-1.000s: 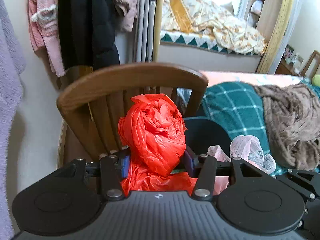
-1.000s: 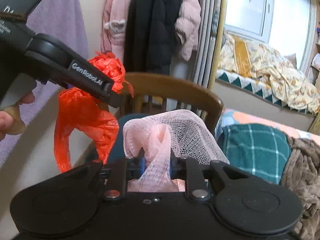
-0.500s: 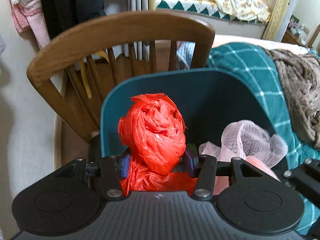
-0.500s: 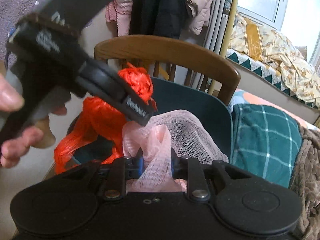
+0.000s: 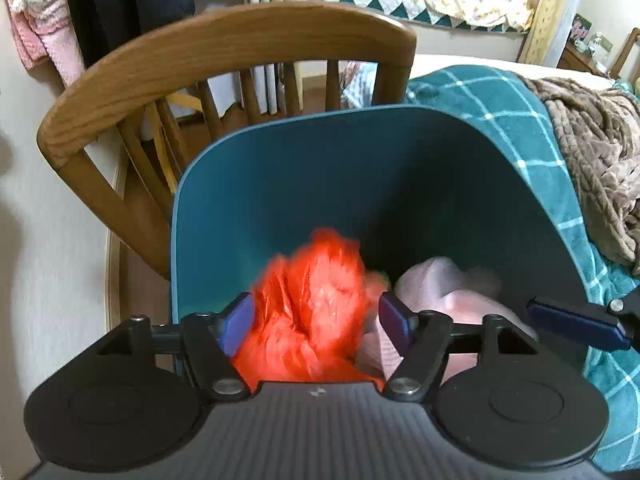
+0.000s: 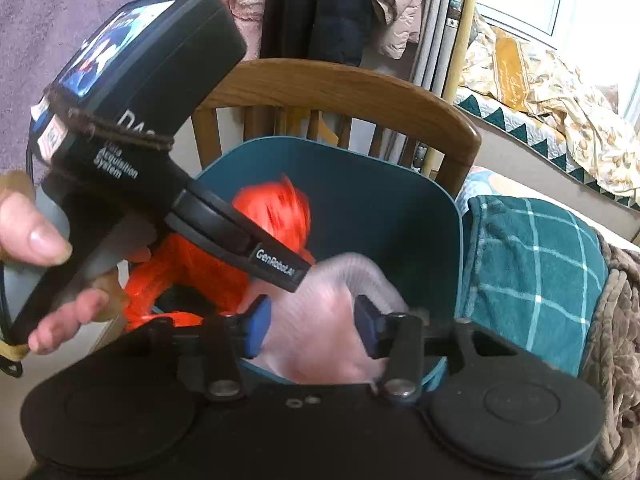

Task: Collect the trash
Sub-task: 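Open both tools to drop the red bag and pink mesh into the wastebasket, then lower both tools back down to the remaining trash pile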

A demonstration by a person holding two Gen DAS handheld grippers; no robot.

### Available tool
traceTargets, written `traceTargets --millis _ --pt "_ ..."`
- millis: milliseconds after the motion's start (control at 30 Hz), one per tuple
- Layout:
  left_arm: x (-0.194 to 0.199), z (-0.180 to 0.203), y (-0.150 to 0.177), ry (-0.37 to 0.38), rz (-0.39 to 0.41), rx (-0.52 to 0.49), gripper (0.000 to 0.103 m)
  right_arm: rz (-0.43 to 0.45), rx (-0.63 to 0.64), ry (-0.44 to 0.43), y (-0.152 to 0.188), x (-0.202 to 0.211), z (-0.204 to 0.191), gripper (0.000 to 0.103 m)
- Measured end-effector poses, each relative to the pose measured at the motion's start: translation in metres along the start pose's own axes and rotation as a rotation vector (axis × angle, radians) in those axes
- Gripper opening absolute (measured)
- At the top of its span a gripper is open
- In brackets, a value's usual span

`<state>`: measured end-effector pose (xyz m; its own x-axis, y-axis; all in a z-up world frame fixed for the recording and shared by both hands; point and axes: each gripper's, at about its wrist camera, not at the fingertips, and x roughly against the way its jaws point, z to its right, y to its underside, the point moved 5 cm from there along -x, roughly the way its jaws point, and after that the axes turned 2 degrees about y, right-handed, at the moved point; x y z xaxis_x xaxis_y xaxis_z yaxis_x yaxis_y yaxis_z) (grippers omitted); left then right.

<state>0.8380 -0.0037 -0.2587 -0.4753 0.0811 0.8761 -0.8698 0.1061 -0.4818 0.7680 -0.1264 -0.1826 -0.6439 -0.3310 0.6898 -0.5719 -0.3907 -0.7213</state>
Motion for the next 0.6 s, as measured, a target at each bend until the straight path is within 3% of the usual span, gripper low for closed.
traceTargets --millis 67,333,600 --pt "0.006 0.002 -0.001 0.002 0.013 -0.006 0.073 0.006 0.000 -0.010 -0.001 0.005 -0.001 0.062" --pt "0.049 0.000 -0.002 -0.009 0.071 -0.005 0.073 0.053 -0.002 -0.014 -0.009 0.041 0.001 0.083" --pt "0.109 -0.005 0.009 0.019 0.141 0.044 0.073 0.098 -0.016 -0.012 -0.005 0.093 -0.002 0.091"
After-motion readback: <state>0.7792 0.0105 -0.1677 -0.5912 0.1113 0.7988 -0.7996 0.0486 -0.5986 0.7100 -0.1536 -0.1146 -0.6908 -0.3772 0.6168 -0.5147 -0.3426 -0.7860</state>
